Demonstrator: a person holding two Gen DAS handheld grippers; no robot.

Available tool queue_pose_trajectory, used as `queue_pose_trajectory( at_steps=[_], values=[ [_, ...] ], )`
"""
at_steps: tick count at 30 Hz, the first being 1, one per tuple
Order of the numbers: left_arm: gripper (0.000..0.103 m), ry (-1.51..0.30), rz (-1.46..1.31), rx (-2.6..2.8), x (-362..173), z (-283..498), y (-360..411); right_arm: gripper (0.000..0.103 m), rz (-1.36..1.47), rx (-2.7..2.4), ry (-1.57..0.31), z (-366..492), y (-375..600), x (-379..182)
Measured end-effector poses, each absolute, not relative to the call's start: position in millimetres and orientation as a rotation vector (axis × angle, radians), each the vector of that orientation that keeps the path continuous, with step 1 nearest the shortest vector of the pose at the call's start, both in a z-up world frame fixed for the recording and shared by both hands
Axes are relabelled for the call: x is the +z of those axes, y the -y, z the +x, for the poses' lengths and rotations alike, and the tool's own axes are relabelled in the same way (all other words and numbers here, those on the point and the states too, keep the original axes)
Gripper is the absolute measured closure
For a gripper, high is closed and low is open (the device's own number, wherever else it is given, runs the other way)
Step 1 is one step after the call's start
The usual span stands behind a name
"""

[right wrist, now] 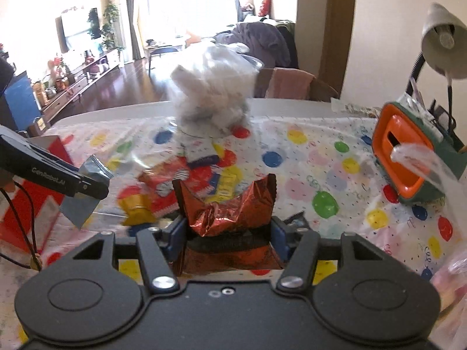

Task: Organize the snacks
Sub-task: 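Carry the blue cookie packet and red-brown foil bag over the cardboard box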

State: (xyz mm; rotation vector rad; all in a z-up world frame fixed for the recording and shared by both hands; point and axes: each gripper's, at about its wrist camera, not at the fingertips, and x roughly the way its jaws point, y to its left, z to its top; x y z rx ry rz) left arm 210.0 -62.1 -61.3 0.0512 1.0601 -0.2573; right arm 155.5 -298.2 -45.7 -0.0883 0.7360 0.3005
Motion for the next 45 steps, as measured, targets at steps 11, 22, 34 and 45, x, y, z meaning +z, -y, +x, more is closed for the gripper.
queue_pose_trajectory(
  at_steps=[11,22,34,45],
  values=[
    [0.057,-0.998,-0.044,-0.166,-8.4,165.1,-15.9,0.044,-0.111,0.416,-0.677,128.3,227.0,-4.4],
    [0.057,-0.964,-0.116,-0.081,11.5,128.3,-99.9,0.044,-0.166,0.565,-0.629,119.2,133.4,15.0],
    [0.057,-0.957,-0.142,0.065,3.8,108.6,-186.8,0.044,-0.214,0.701,-0.647,127.7,29.7,12.9],
    [0.057,-1.027,-0.091,0.180,-37.5,126.0,-245.9,0.044,-0.368,0.758,-0.705,138.6,-49.0,-28.8]
  ],
)
